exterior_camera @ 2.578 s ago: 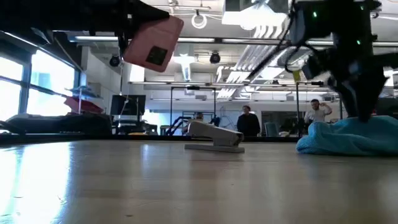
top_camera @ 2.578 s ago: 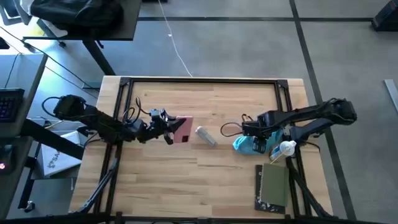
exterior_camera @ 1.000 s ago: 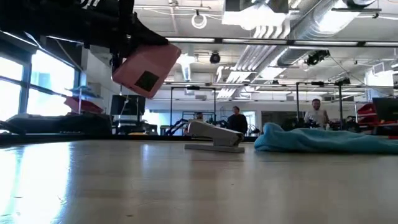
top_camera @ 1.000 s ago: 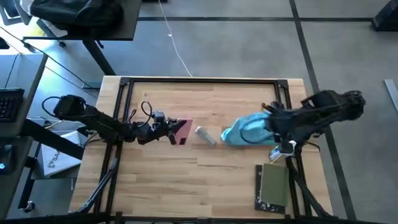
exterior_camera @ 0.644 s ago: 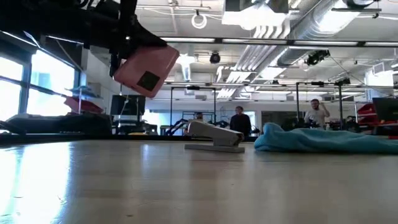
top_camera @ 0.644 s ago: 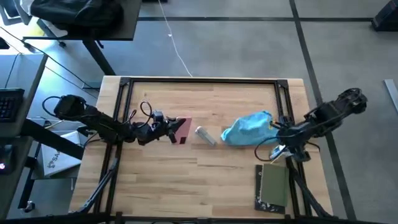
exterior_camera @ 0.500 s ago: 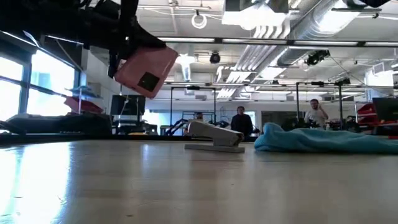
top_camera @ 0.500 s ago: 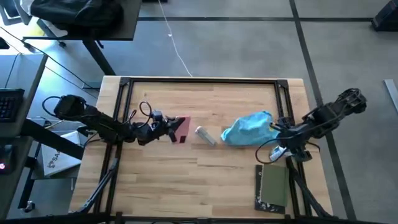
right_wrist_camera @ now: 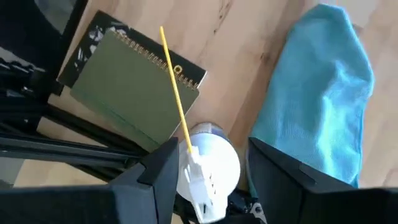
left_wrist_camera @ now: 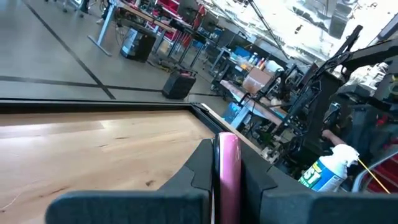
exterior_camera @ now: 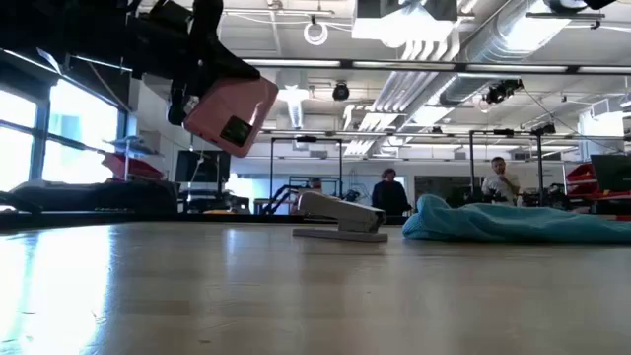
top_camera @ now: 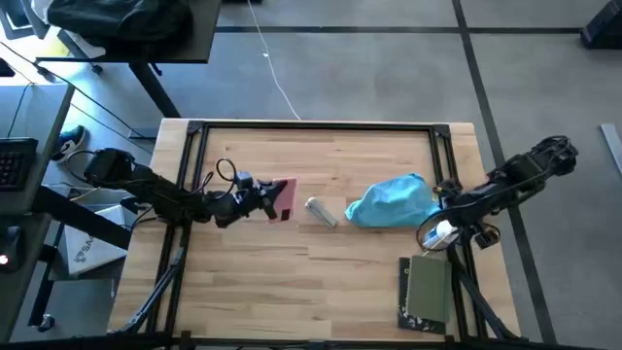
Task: Apply microfiber cloth
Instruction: Spray the pink phone with the spray bottle
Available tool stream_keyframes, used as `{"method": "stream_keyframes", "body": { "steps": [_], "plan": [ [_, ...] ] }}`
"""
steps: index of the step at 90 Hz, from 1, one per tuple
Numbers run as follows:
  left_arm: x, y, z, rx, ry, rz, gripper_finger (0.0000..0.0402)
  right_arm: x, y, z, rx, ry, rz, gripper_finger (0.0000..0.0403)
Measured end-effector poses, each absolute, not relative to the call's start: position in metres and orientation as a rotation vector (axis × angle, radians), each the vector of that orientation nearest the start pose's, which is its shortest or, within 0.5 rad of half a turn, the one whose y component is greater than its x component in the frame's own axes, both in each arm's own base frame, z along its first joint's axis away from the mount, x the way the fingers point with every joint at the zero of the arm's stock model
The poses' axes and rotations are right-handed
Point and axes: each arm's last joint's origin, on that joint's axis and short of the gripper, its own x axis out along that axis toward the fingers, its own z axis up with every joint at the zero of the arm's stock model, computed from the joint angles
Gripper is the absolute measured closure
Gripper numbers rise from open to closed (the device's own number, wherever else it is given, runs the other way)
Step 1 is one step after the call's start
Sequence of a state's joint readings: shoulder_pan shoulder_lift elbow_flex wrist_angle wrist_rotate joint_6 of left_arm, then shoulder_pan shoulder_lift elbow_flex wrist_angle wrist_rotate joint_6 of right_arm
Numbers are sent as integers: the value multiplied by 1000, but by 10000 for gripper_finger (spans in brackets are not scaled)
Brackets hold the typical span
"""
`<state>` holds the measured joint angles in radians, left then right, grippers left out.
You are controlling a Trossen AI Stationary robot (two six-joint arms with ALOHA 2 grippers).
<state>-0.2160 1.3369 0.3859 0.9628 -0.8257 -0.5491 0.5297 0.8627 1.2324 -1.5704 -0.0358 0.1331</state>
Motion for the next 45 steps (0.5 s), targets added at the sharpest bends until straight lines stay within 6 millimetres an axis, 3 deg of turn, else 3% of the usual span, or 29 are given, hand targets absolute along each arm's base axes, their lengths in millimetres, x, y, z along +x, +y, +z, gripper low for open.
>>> {"method": "stream_keyframes", "body": {
  "steps": [21, 45],
  "plan": [
    [236, -30, 197, -537, -176, 592, 392, 68, 44, 334, -122, 1291, 442, 244],
    [236, -30, 197, -536, -176, 591, 392, 67, 43, 321, -151, 1326, 449, 252]
  ]
}}
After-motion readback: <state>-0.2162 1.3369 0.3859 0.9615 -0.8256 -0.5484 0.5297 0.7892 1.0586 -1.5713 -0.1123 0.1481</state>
